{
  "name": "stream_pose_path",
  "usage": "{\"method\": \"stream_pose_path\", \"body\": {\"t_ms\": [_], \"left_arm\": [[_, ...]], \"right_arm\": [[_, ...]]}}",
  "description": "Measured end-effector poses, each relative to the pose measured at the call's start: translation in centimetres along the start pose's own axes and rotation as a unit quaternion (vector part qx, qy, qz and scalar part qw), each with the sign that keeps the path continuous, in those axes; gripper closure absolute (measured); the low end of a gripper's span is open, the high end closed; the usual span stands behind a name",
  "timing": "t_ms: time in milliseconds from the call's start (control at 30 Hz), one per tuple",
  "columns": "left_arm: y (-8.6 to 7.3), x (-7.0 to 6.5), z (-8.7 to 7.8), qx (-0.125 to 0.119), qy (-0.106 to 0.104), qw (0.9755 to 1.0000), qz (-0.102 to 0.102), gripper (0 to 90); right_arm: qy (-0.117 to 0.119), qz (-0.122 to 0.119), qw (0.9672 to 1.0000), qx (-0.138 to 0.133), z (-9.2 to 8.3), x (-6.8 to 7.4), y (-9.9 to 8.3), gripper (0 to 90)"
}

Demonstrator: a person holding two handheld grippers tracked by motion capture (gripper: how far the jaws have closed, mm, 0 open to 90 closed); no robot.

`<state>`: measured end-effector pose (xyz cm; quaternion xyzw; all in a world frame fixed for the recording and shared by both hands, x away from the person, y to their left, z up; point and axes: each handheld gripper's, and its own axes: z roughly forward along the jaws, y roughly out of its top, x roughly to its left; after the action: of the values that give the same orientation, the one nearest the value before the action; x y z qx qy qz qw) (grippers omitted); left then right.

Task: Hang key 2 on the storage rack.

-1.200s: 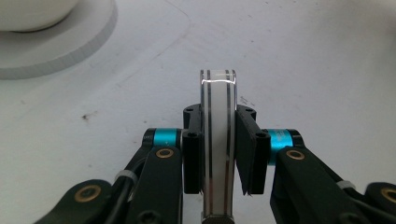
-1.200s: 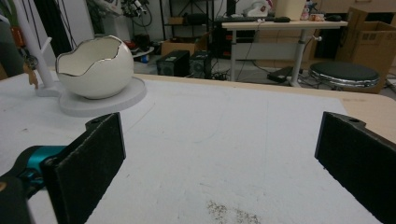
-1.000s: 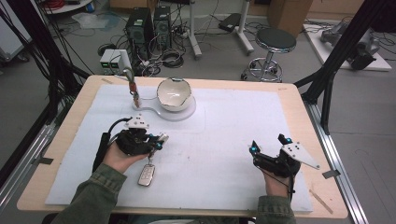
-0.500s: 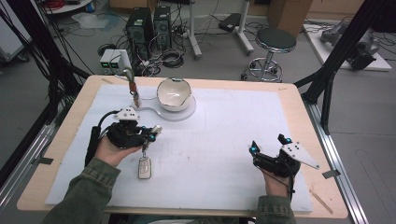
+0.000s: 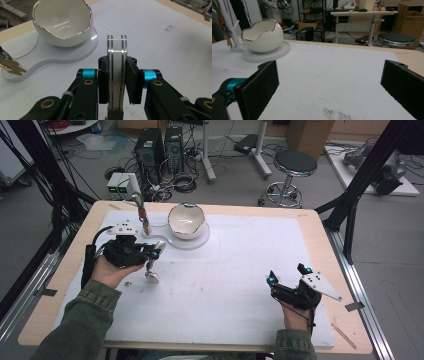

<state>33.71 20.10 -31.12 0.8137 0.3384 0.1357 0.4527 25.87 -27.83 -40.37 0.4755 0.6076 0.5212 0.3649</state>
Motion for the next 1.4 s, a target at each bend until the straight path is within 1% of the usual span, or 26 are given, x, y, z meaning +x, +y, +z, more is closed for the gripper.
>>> {"method": "stream_pose_path", "body": {"t_ms": [100, 200, 233, 433, 567, 733, 800, 933, 1167, 1200, 1300, 1400], "left_arm": [[0.3, 0.6, -0.3, -0.002, 0.002, 1.0, 0.0, 74.4], [0.4, 1.2, -0.8, -0.011, 0.003, 0.9999, -0.011, 74.4], [0.5, 1.4, -0.8, -0.011, 0.004, 0.9999, -0.011, 74.4], [0.7, 2.6, -1.8, -0.022, 0.014, 0.9995, -0.019, 74.4], [0.8, 3.4, -2.4, -0.025, 0.025, 0.9991, -0.023, 74.4], [0.9, 4.3, -3.2, -0.035, 0.032, 0.9984, -0.03, 74.4], [0.8, 4.7, -3.4, -0.04, 0.034, 0.9979, -0.038, 74.4], [1.0, 5.3, -4.0, -0.036, 0.043, 0.9978, -0.037, 74.4], [1.6, 6.6, -5.5, -0.053, 0.061, 0.9959, -0.04, 74.4], [1.7, 6.8, -5.7, -0.058, 0.061, 0.9954, -0.045, 74.4], [1.9, 7.5, -6.1, -0.061, 0.067, 0.9946, -0.051, 74.4], [2.1, 8.3, -6.3, -0.069, 0.07, 0.9934, -0.059, 74.4]], "right_arm": [[0.0, 0.0, 1.0, 0.0, 0.0, 0.0, 0.0, 0.4], [0.0, -0.001, 1.0, -0.001, 0.0, 0.0, 0.0, 0.4], [0.0, 0.0, 1.0, 0.0, 0.0, 0.0, 0.0, 0.4], [0.0, 0.0, 1.0, 0.0, 0.0, 0.0, 0.0, 0.4], [0.0, -0.002, 1.0, 0.0, 0.0, 0.0, 0.0, 0.4], [-0.001, -0.001, 1.0, 0.001, 0.0, 0.0, 0.0, 0.4], [-0.001, -0.001, 1.0, 0.001, 0.0, 0.0, 0.0, 0.4], [-0.001, -0.003, 1.0, 0.0, 0.0, 0.0, 0.0, 0.4], [-0.001, -0.004, 1.0, 0.001, 0.0, 0.0, 0.0, 0.4], [0.0, -0.003, 1.0, 0.001, 0.0, 0.0, 0.0, 0.4], [-0.001, -0.003, 1.0, 0.0, 0.0, 0.0, 0.0, 0.4], [-0.001, -0.003, 1.0, 0.0, 0.0, 0.0, 0.0, 0.4]]}}
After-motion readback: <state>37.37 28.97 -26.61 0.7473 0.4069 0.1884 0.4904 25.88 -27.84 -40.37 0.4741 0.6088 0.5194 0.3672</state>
